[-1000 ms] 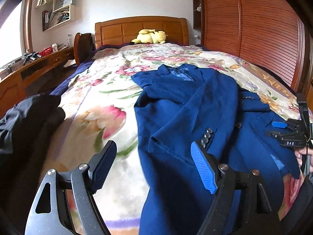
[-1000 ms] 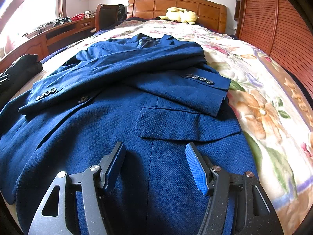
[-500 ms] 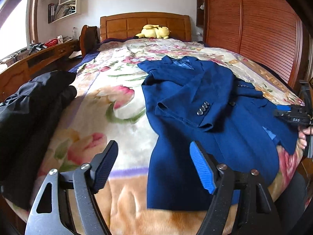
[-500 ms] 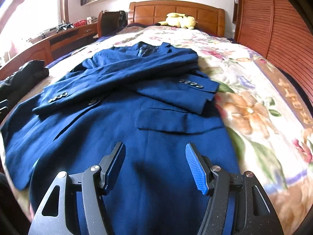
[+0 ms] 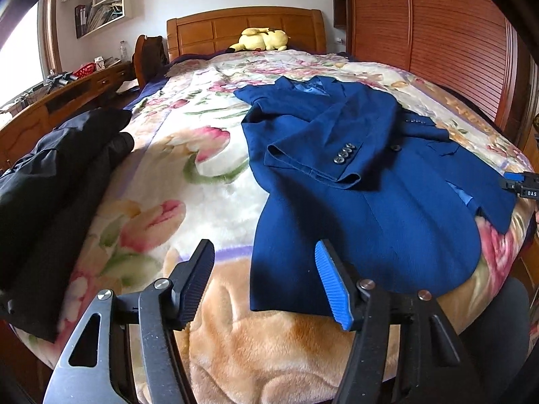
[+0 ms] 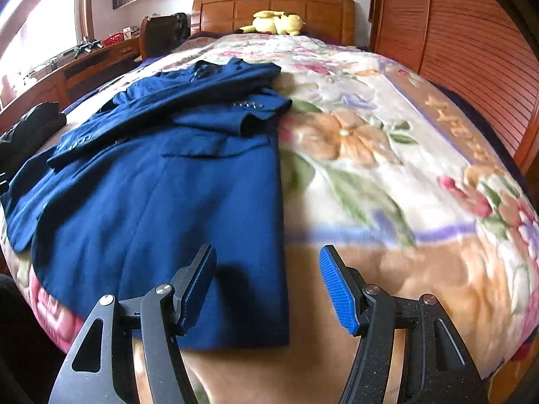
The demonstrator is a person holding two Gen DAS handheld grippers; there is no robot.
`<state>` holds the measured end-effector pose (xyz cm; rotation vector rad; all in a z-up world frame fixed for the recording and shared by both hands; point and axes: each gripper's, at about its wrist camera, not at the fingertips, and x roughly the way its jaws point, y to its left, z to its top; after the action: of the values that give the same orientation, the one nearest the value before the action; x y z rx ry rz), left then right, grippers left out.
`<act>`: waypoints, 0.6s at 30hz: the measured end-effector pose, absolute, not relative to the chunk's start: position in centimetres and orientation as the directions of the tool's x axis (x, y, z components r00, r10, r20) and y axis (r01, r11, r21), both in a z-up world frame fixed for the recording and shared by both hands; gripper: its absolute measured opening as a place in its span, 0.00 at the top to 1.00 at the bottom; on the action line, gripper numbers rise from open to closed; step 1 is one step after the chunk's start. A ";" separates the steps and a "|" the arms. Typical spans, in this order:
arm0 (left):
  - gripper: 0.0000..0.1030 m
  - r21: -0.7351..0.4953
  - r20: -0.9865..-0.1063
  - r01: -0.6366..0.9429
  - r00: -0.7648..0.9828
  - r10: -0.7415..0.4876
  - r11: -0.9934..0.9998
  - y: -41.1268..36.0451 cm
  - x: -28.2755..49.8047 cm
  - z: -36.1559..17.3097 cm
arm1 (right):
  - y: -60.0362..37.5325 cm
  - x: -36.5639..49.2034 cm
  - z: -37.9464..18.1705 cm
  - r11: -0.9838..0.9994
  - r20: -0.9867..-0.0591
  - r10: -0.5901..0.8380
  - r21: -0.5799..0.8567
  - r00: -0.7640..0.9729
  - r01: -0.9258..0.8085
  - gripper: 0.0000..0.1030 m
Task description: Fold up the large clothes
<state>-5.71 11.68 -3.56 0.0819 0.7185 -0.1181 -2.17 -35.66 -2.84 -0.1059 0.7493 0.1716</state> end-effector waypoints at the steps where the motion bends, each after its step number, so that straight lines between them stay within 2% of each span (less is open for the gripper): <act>1: 0.38 0.029 -0.662 0.136 0.745 -0.083 0.990 11.7 -5.7 -3.6 | -35.7 -2.2 -3.0 0.980 -0.690 0.123 -0.030 0.713 -0.198 0.36; 4: 0.39 0.002 -0.667 0.138 0.738 -0.101 0.990 11.7 -5.5 -4.0 | -35.6 -2.1 -3.1 0.978 -0.702 0.139 -0.014 0.698 -0.209 0.36; 10: 0.48 -0.011 -0.676 0.141 0.728 -0.111 0.990 11.1 -5.3 -4.8 | -35.4 -1.7 -3.2 0.978 -0.712 0.137 -0.014 0.688 -0.208 0.36; 18: 0.48 -0.024 -0.686 0.110 0.721 -0.097 0.994 11.0 -4.9 -5.5 | -34.6 -1.7 -3.6 0.965 -0.718 0.176 -0.009 0.674 -0.262 0.60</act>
<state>-4.93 10.99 -5.54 0.0186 0.7567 -0.1145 -1.72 -34.59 -3.63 -0.1148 0.7945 0.2467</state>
